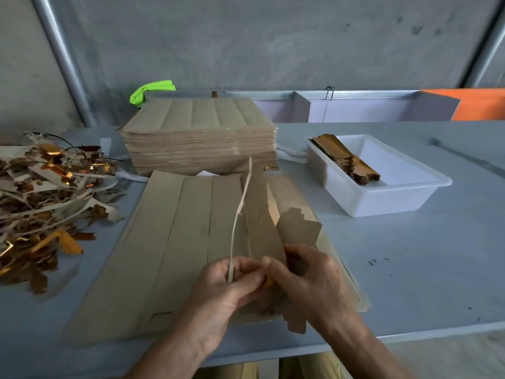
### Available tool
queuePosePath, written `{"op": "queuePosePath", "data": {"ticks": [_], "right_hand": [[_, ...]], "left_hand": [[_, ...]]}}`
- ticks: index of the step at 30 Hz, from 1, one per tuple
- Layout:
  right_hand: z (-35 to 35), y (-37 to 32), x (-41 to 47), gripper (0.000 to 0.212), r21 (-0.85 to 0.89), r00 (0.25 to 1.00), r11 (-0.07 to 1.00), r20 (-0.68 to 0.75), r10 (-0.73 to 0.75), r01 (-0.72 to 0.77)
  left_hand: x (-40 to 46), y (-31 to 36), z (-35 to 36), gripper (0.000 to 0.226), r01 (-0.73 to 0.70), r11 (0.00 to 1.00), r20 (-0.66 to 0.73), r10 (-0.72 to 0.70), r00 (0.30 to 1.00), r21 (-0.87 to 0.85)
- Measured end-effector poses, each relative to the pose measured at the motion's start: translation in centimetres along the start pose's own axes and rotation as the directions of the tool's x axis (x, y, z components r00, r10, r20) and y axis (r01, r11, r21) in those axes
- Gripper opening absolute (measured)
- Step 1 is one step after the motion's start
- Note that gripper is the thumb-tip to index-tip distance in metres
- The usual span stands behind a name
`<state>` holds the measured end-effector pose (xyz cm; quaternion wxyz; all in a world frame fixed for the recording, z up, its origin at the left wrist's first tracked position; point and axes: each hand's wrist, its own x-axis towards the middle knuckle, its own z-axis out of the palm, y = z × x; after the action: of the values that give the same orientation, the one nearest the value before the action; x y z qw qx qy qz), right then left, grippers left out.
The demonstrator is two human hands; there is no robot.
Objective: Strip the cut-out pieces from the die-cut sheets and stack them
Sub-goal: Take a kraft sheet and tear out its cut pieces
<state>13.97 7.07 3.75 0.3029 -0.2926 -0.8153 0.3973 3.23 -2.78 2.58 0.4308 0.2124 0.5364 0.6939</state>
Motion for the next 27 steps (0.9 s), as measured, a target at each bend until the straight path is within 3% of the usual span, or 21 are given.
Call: {"op": "queuePosePath", "data": {"ticks": [2, 5, 7, 10, 14, 18, 21, 24, 27], "right_hand": [[0.0, 0.5, 0.5, 0.022, 0.113, 0.989, 0.983, -0.006, 0.148, -0.146], [-0.5, 1.0, 1.3, 0.035, 0.318, 0.922, 0.867, 0.088, 0.377, -0.384], [-0.8, 1.2, 1.7, 0.037, 0.363, 0.884, 0.808, 0.131, 0.449, -0.464], [-0.8, 1.4, 2.0, 0.032, 0.383, 0.860, 0.773, 0.152, 0.487, -0.506], [-0.6, 1.1, 2.7, 0.021, 0.381, 0.865, 0.780, 0.147, 0.480, -0.497], [-0.4, 0.9, 3.3, 0.024, 0.267, 0.894, 0.854, 0.169, 0.414, -0.446], [-0.8, 1.5, 3.5, 0.024, 0.265, 0.872, 0.831, 0.185, 0.453, -0.488], [-1.4, 2.4, 3.6, 0.024, 0.387, 0.837, 0.746, 0.167, 0.522, -0.542], [-1.8, 2.8, 3.5, 0.018, 0.445, 0.823, 0.702, 0.174, 0.541, -0.556]], "left_hand": [[0.0, -0.3, 0.0, 0.011, 0.007, 0.998, -0.041, -0.005, 0.999, 0.057], [0.2, -0.1, -0.5, 0.000, 0.009, 1.000, -0.099, -0.006, 0.995, 0.028], [0.3, 0.2, -0.6, 0.009, -0.021, 0.998, -0.089, 0.026, 0.996, 0.055], [0.4, 0.6, -0.6, 0.018, -0.086, 0.995, -0.063, 0.089, 0.994, 0.045], [0.5, 1.2, 0.1, 0.019, -0.093, 0.991, 0.058, 0.099, 0.993, -0.091], [0.3, 1.5, 0.4, 0.021, -0.115, 0.993, 0.110, 0.114, 0.987, -0.003], [1.1, 2.3, 0.2, 0.020, -0.096, 0.993, -0.086, 0.090, 0.992, -0.070], [2.5, 3.1, -0.8, 0.025, -0.112, 0.979, -0.347, 0.046, 0.937, -0.172], [3.1, 4.2, -2.2, 0.025, -0.175, 0.962, -0.471, 0.058, 0.880, -0.208]]}}
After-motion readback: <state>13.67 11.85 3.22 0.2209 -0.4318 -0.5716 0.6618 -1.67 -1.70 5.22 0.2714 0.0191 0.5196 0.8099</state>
